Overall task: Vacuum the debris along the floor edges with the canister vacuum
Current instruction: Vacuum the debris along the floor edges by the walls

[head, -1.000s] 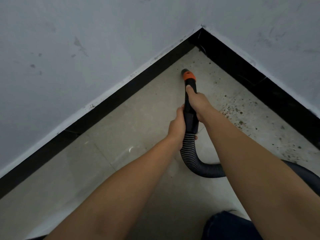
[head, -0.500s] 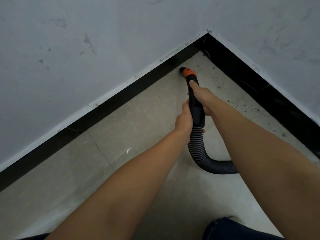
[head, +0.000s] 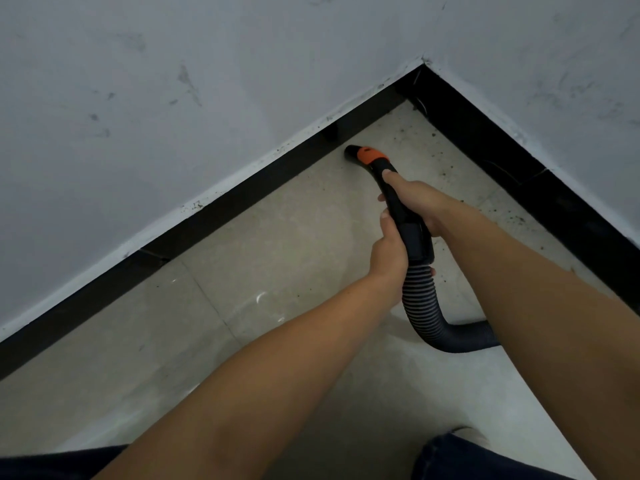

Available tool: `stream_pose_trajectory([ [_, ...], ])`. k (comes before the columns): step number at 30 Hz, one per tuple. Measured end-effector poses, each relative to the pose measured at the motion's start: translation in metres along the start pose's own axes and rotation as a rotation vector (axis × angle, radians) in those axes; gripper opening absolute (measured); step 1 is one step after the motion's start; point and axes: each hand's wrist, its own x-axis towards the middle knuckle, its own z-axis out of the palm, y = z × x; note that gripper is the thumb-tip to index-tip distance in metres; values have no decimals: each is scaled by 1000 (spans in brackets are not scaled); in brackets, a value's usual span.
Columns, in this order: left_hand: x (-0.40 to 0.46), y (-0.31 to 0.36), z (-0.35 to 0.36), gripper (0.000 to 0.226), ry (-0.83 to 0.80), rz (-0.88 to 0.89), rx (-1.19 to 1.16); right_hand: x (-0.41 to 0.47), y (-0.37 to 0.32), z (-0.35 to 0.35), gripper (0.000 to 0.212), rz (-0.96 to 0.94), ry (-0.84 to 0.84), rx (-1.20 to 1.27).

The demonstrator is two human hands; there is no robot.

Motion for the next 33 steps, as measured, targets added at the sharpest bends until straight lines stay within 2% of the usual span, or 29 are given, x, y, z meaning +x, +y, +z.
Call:
stream_pose_trajectory([
  [5, -11, -7, -13, 70, -13, -15, -32, -12, 3, 15, 53, -7, -11, -43],
  [17, -25, -22, -43, 65, 86, -18, -153, -26, 7, 59, 49, -77, -70, -162],
  [26, -30, -20, -25, 71, -20, -58, -108, -35, 13, 34, 53, -46, 61, -129],
  [29, -34, -27, -15, 67, -17, -73, -133, -39, 14, 27, 52, -22, 34, -201],
  [33, -38, -38, -11, 73, 26, -89, -181, -42, 16, 27, 50, 14, -54, -273],
])
